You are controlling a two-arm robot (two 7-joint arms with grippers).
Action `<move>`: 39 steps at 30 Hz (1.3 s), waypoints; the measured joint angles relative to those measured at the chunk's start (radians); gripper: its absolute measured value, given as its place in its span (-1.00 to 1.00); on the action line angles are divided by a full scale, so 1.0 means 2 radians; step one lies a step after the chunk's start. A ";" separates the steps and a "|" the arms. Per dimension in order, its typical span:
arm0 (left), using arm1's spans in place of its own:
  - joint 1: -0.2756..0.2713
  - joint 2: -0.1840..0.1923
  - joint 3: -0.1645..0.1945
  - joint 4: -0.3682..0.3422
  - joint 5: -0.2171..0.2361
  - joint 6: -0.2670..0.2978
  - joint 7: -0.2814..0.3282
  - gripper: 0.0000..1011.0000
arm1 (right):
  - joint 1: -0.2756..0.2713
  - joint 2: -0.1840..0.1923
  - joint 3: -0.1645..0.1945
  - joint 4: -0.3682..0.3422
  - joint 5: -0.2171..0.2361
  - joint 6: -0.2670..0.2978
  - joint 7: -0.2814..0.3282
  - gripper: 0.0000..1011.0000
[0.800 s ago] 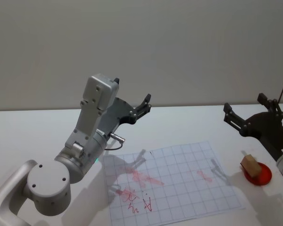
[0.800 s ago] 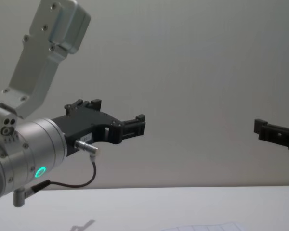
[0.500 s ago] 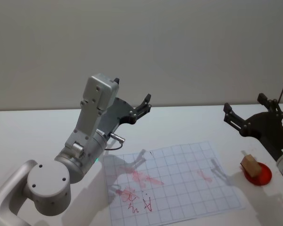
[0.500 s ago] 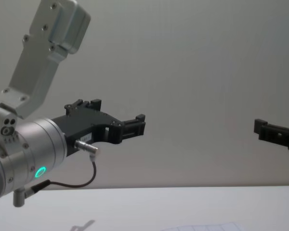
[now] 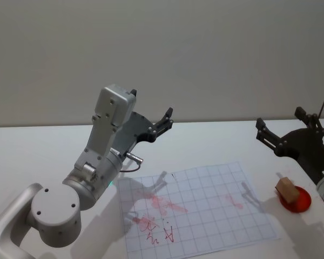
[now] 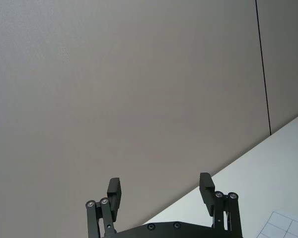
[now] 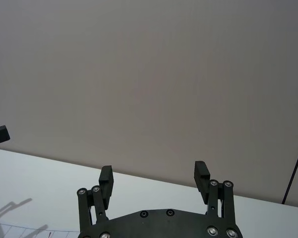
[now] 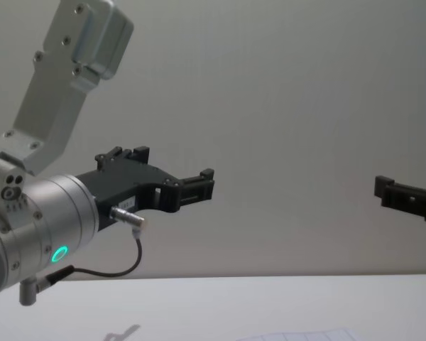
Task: Use the one hand to pick up the stamp and affix it onto the A4 paper.
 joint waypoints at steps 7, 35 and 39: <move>0.000 0.000 0.000 0.000 0.000 0.000 0.000 0.98 | -0.004 0.004 0.003 -0.001 0.004 0.001 0.001 0.98; 0.000 0.000 0.000 0.000 0.000 0.000 0.000 0.98 | -0.076 0.087 0.050 -0.016 0.080 0.091 0.022 0.98; 0.000 0.000 0.000 0.000 0.000 0.000 0.000 0.98 | -0.069 0.090 0.048 -0.007 0.069 0.111 0.038 0.98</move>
